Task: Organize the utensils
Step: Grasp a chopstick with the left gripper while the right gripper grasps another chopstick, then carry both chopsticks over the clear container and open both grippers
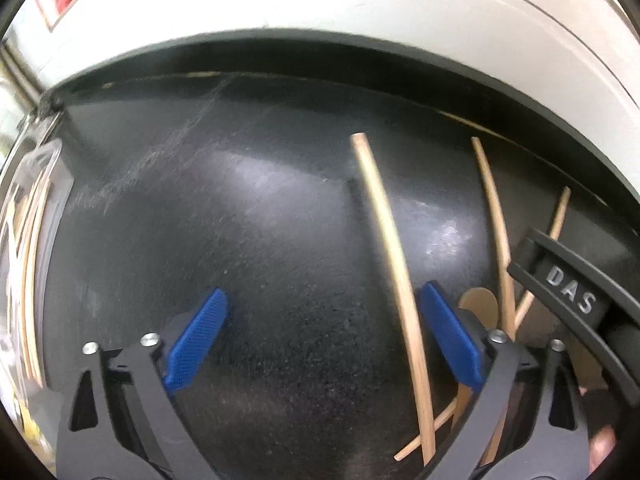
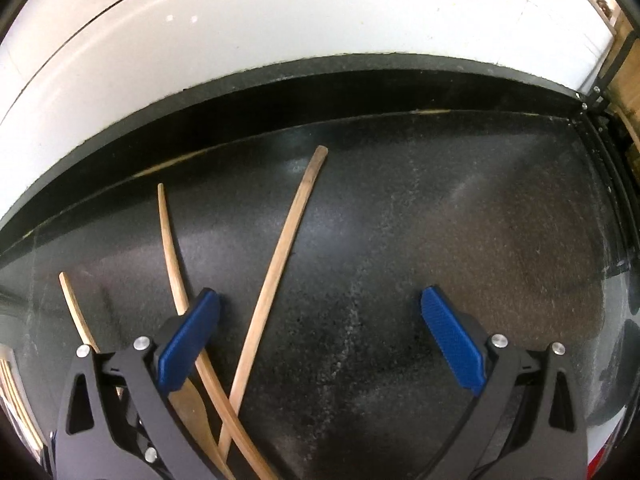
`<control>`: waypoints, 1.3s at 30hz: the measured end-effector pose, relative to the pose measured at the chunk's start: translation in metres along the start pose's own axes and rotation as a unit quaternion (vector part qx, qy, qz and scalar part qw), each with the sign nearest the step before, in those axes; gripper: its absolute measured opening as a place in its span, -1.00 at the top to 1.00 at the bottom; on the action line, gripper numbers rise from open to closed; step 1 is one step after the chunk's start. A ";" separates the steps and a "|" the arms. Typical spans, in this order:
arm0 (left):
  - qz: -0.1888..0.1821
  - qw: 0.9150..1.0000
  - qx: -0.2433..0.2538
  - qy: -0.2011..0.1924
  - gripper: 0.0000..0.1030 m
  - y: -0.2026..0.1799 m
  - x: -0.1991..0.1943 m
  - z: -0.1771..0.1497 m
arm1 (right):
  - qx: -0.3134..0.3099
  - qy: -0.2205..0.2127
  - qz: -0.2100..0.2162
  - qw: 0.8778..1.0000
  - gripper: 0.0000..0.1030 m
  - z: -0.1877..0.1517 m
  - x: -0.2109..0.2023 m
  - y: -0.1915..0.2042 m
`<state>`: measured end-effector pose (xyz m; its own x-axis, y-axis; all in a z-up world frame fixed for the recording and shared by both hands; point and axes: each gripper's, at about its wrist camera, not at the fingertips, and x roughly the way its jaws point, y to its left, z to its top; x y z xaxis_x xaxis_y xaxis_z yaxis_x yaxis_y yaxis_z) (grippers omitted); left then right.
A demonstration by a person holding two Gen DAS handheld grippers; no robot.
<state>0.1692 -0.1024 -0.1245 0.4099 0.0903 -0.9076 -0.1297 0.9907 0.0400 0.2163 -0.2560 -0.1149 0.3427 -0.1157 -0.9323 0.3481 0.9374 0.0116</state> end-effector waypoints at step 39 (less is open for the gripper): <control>-0.139 0.977 0.158 -0.024 0.89 0.093 -0.119 -0.014 | -0.047 -0.064 0.126 0.989 0.87 -0.096 -0.157 -0.030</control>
<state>0.0960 -0.0226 -0.0185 0.4324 -0.1896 -0.8815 0.2740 0.9590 -0.0719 0.0685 -0.2345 -0.0031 0.5173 0.0911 -0.8509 0.1561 0.9676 0.1985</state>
